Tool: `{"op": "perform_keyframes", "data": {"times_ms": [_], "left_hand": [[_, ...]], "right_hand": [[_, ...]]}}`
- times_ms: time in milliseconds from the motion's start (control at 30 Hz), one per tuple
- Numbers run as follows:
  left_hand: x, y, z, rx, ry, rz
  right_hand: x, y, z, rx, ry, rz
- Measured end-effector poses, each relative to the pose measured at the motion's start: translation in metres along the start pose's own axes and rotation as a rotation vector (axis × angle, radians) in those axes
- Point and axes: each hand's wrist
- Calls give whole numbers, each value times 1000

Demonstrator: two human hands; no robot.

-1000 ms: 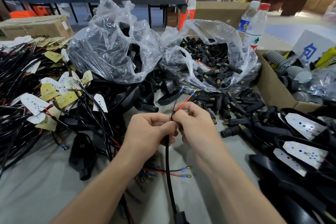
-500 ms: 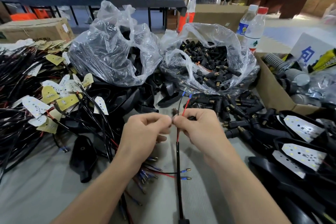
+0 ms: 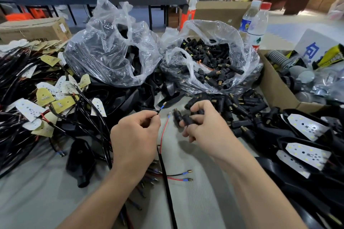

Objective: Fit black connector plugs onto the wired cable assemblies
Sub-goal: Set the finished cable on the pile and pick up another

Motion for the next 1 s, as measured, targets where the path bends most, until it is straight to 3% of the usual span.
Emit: {"op": "perform_keyframes", "data": {"times_ms": [100, 233, 367, 867, 1000], "left_hand": [[3, 1, -3, 33, -13, 35], [6, -4, 0, 11, -6, 146], [5, -3, 2, 12, -20, 154], [1, 0, 3, 14, -21, 165], [-2, 2, 4, 9, 3, 139]], "right_hand": [[-1, 1, 2, -209, -26, -50], [-3, 12, 5, -347, -27, -89], [-4, 20, 9, -478, -43, -112], [-2, 13, 7, -405, 21, -49], [-4, 13, 8, -440, 21, -160]]}}
Point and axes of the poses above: each hand's wrist, its own x-axis away from the middle knuckle, its own y-axis out of the back of the hand, z = x × y, and after that the axes turned 2 degrees about y, right-handed
